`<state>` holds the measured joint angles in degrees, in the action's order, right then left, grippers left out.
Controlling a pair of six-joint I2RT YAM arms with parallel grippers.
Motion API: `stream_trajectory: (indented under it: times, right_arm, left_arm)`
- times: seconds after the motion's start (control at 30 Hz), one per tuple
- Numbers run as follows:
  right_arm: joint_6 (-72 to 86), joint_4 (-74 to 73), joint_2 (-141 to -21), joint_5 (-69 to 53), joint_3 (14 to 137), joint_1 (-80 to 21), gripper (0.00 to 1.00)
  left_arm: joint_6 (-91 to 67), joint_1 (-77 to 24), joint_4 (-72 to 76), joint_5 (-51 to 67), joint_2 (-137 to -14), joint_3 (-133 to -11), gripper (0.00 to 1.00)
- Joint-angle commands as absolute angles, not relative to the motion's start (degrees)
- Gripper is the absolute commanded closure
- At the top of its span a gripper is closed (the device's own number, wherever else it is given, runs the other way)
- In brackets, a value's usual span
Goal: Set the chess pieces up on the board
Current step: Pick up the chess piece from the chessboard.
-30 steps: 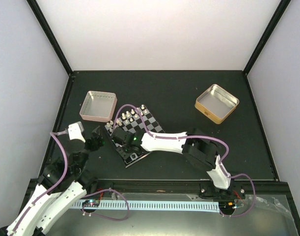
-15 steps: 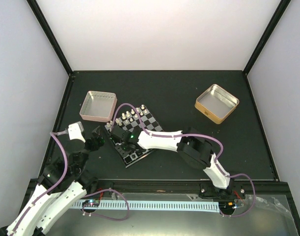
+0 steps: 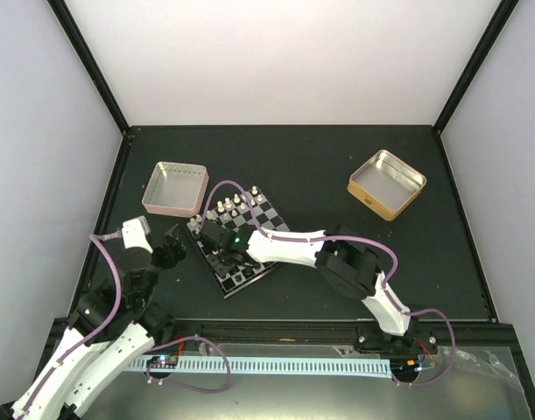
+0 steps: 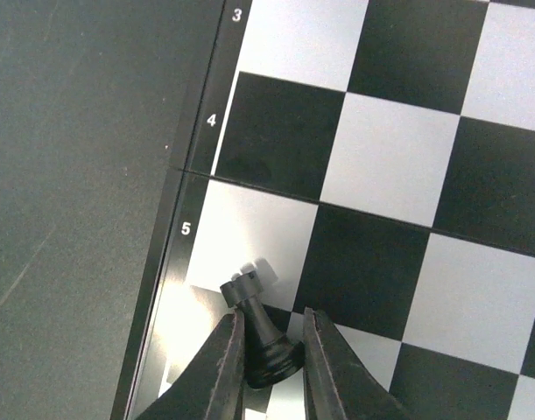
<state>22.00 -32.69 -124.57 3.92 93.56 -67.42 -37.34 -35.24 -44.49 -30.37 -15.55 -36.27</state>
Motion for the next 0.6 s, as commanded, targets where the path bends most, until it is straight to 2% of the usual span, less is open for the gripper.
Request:
stream_trajectory:
  times: [0.0,0.37,0.57]
  right_arm:
    - [21.4,-26.7,-122.5,4.2,89.8,-66.6,0.88]
    - [19.9,-0.9,-104.4,-0.5,70.8,-61.7,0.9]
    - [19.4,9.0,-94.9,-3.5,60.8,-61.0,0.9]
  left_arm:
    - [-37.0,-35.0,-44.1,-29.5,-16.9,-37.9,0.11]
    - [-39.5,-34.9,-39.5,-13.7,-19.7,-36.0,0.11]
    - [-42.7,-35.0,-32.9,1.0,-23.0,-36.0,0.1]
